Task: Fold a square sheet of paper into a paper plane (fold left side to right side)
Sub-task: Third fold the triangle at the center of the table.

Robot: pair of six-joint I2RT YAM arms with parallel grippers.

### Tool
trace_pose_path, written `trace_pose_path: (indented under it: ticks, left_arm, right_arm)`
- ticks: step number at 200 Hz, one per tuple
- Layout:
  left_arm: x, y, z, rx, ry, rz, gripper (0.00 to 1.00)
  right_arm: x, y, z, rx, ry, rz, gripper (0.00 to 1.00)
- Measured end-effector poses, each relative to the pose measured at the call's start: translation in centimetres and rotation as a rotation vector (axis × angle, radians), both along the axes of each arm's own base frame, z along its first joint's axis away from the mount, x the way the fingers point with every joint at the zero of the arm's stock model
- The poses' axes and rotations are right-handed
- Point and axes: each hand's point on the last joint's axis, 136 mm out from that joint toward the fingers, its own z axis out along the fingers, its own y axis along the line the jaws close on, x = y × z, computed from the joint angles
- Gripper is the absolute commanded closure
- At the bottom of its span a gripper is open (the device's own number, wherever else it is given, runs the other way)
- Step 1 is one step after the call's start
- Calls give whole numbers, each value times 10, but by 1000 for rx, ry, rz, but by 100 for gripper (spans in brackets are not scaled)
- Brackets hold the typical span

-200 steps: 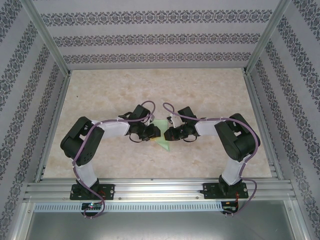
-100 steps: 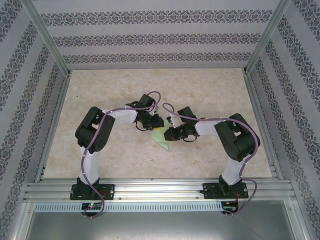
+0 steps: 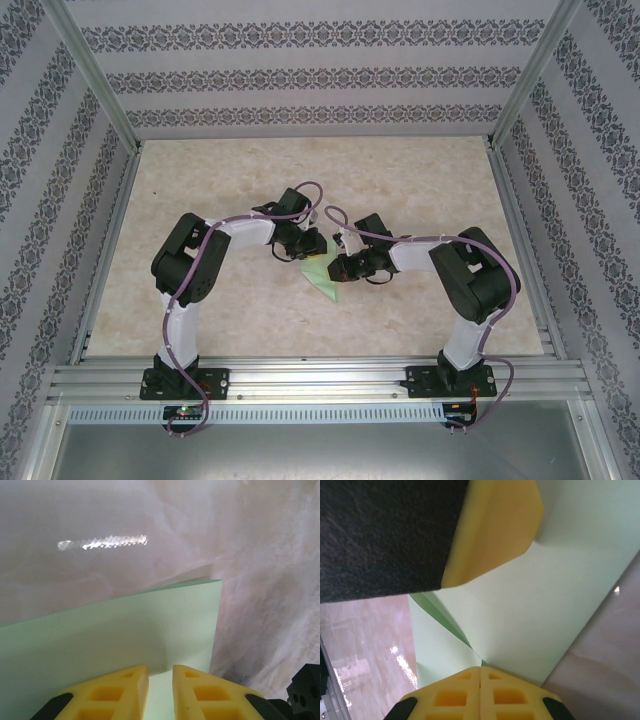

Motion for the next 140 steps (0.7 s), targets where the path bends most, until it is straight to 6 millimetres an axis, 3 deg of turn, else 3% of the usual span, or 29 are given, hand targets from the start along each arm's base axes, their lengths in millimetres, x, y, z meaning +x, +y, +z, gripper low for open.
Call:
trace_pose_path:
  ticks: [140]
  left_arm:
    - [0,0,0,-1,-1,1,78]
  right_arm:
    - [-2,-3,3,-20,-4,-2,94]
